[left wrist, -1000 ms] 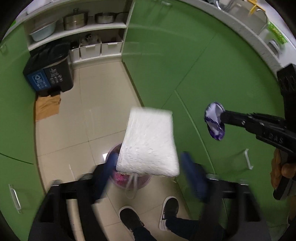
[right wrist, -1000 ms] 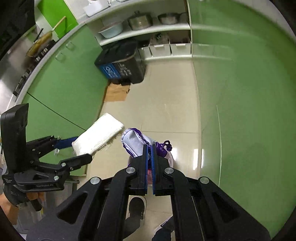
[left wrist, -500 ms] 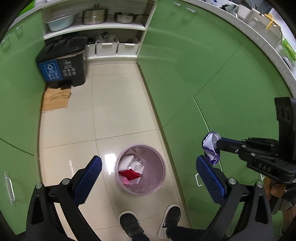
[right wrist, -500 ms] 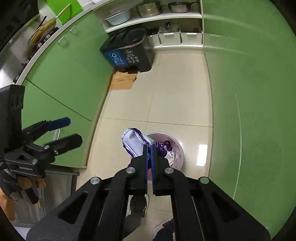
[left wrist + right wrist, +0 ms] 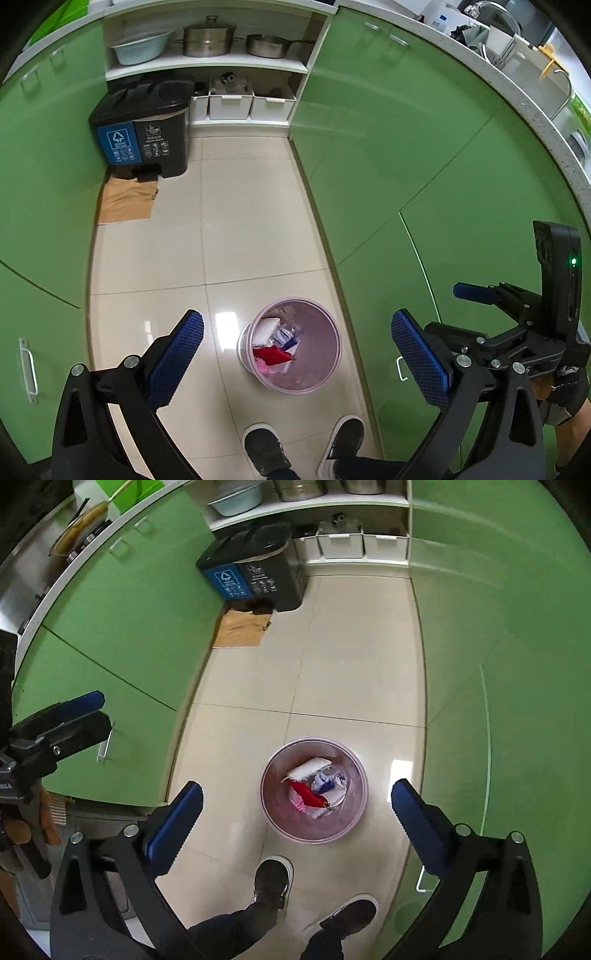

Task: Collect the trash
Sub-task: 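Move both tools back up toward the mat, then grasp the walnut shell with the right gripper and lift it, then grasp the patterned folded umbrella with the left gripper while the right gripper holds the walnut, then carry both items over the pink bin and open both grippers to drop them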

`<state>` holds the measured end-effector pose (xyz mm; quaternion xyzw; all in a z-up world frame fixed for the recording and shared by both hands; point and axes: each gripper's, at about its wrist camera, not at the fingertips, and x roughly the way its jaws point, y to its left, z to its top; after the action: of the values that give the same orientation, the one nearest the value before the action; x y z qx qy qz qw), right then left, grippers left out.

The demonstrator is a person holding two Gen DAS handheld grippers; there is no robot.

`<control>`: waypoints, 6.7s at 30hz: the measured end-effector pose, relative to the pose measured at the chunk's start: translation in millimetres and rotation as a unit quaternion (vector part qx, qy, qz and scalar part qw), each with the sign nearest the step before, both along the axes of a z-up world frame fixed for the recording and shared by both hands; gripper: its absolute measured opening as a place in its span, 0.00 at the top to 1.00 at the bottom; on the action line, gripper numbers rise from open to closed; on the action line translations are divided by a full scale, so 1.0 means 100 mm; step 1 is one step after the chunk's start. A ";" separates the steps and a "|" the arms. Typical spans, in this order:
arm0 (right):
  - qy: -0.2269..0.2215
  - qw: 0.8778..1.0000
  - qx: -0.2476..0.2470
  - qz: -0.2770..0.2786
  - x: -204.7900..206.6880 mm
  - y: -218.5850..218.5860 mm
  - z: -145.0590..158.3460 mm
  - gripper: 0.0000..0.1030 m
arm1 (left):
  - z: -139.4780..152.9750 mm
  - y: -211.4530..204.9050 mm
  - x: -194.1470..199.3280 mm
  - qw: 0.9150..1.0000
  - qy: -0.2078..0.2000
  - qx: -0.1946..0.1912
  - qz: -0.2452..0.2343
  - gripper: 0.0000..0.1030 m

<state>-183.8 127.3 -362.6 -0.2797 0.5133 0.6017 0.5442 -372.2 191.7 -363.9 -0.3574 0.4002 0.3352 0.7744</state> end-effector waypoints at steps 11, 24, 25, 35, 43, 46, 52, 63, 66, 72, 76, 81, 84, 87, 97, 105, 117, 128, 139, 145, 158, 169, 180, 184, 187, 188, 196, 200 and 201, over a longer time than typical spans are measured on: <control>0.002 0.999 0.018 -0.039 0.26 -0.34 1.40 0.03 | 1.26 -0.27 0.21 0.999 0.003 0.004 -0.038 0.05; -0.035 0.982 0.075 -0.171 1.29 -1.41 3.25 0.03 | 2.99 -0.83 1.11 0.988 -0.024 0.054 -0.144 0.05; -0.040 0.979 0.078 -0.186 1.41 -1.55 3.32 0.03 | 3.05 -0.89 1.21 0.986 -0.029 0.058 -0.156 0.05; -0.067 0.949 0.078 -0.298 2.44 -2.78 3.41 0.03 | 3.36 -1.48 2.45 0.963 -0.064 0.071 -0.251 0.05; -0.078 0.938 0.064 -0.332 3.06 -3.10 3.29 0.03 | 3.34 -1.78 3.24 0.946 -0.059 0.067 -0.311 0.05; -0.076 0.935 0.058 -0.342 3.27 -3.05 3.23 0.03 | 3.30 -1.76 3.59 0.939 -0.054 0.064 -0.334 0.05; -0.075 0.931 0.036 -0.356 3.68 -2.82 3.04 0.03 | 3.17 -1.62 4.13 0.926 -0.048 0.054 -0.370 0.05; -0.065 0.934 -0.007 -0.352 4.42 -2.15 2.43 0.03 | 2.83 -1.16 4.97 0.912 -0.022 0.033 -0.407 0.05; -0.067 0.936 -0.011 -0.347 4.56 -2.03 2.31 0.03 | 2.77 -1.06 5.09 0.912 -0.019 0.029 -0.409 0.05; -0.069 0.939 -0.018 -0.336 4.71 -1.83 2.16 0.23 | 2.67 -0.89 5.24 0.913 -0.016 0.018 -0.407 0.05; -0.065 0.941 -0.019 -0.332 4.75 -1.78 2.13 0.41 | 2.63 -0.85 5.30 0.913 -0.014 0.014 -0.407 0.05; -0.068 0.940 -0.018 -0.333 4.76 -1.80 2.15 0.68 | 2.61 -0.86 5.38 0.910 -0.016 0.009 -0.415 0.05; -0.069 0.939 -0.013 -0.337 4.75 -1.85 2.20 0.68 | 2.62 -0.91 5.44 0.904 -0.018 0.008 -0.428 0.05; -0.061 0.935 -0.013 -0.348 4.75 -1.95 2.26 0.68 | 2.63 -0.97 5.52 0.896 -0.020 0.008 -0.443 0.05; -0.040 0.917 -0.017 -0.396 4.75 -2.36 2.46 0.68 | 2.53 -1.33 6.02 0.850 -0.013 0.015 -0.526 0.05; -0.038 0.900 -0.020 -0.434 4.76 -2.64 2.53 0.68 | 2.41 -1.69 6.35 0.802 0.003 0.076 -0.592 0.06; -0.036 0.878 -0.030 -0.476 4.73 -2.96 2.52 0.68 | 2.13 -1.96 6.60 0.761 0.020 0.121 -0.637 0.58; -0.046 0.873 -0.019 -0.486 4.61 -3.04 2.64 0.68 | 2.15 -1.97 6.52 0.764 0.021 0.122 -0.633 0.78; -0.079 0.908 0.031 -0.409 4.19 -2.85 3.13 0.68 | 2.75 -1.88 5.62 0.825 0.005 0.117 -0.553 0.78; -0.086 0.938 0.061 -0.330 3.71 -2.66 3.33 0.68 | 3.08 -1.77 4.76 0.874 -0.003 0.116 -0.472 0.78; -0.061 0.982 0.123 -0.129 2.17 -1.89 3.57 0.68 | 3.31 -1.44 2.55 0.959 0.010 0.119 -0.258 0.78; -0.024 0.994 0.097 -0.037 0.86 -1.01 3.08 0.68 | 2.84 -0.97 1.06 0.983 0.039 0.088 -0.157 0.78; -0.032 0.997 0.062 -0.025 0.37 -0.47 1.37 0.68 | 0.76 -0.46 0.77 0.989 0.050 0.025 -0.139 0.78; -0.027 0.998 0.048 -0.025 0.31 -0.45 0.76 0.68 | 0.03 -0.36 0.74 0.990 0.047 0.007 -0.134 0.78; -0.024 0.999 0.039 -0.024 0.31 -0.44 0.44 0.68 | -0.27 -0.34 0.72 0.990 0.047 0.004 -0.130 0.77; -0.024 0.999 0.038 -0.023 0.30 -0.43 0.39 0.68 | -0.31 -0.32 0.72 0.991 0.048 0.003 -0.126 0.66; -0.021 0.999 0.032 -0.016 0.28 -0.37 0.17 0.68 | -0.37 -0.25 0.61 0.996 0.039 0.015 -0.084 0.05; -0.018 0.999 0.028 -0.006 0.22 -0.32 0.10 0.68 | -0.30 -0.21 0.52 0.997 0.032 0.018 -0.066 0.05; -0.017 0.999 0.027 -0.003 0.20 -0.30 0.09 0.68 | -0.27 -0.21 0.49 0.998 0.030 0.019 -0.061 0.05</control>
<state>-163.6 97.3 -353.8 -0.2732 0.4886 0.6089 0.5620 -323.5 170.9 -391.2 -0.3073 0.4378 0.3055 0.7878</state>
